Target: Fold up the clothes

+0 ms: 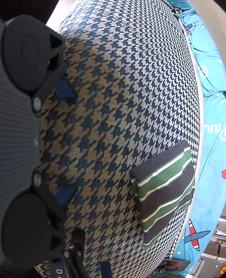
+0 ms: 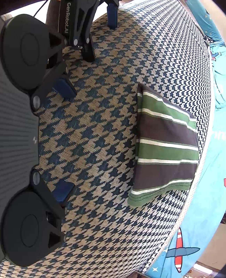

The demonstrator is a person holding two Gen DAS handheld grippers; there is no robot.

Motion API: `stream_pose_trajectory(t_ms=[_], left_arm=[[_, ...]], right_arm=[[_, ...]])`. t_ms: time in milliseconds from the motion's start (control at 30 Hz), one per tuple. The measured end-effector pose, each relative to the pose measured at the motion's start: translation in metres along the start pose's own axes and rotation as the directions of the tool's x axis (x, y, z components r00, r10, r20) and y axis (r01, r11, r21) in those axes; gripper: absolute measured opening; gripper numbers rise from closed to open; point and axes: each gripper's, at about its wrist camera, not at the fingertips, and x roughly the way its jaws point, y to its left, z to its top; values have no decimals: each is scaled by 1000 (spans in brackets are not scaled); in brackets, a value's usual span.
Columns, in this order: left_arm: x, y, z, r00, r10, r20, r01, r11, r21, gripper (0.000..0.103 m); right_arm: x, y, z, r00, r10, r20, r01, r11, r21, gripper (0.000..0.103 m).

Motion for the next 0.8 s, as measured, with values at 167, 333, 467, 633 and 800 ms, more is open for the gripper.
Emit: stream_pose_trajectory(t_ms=[167, 333, 467, 633, 800], left_arm=[[0, -1, 0, 1000, 4, 3, -4, 1000, 3, 103], [1, -3, 1, 1000, 11, 1, -11, 1000, 4, 103], [3, -5, 3, 1000, 15, -1, -15, 1000, 5, 103], [4, -6, 3, 1000, 17, 0, -17, 1000, 6, 103], [6, -7, 4, 1000, 20, -1, -20, 1000, 7, 103]], right_arm=[[6, -10, 5, 1000, 8, 30, -9, 1000, 26, 103], [7, -12, 6, 999, 0, 41, -1, 1000, 26, 103], [8, -13, 4, 999, 3, 41, -5, 999, 40, 103], [14, -20, 6, 999, 10, 42, -11, 999, 40, 103], [15, -22, 6, 999, 13, 43, -15, 999, 46, 103]])
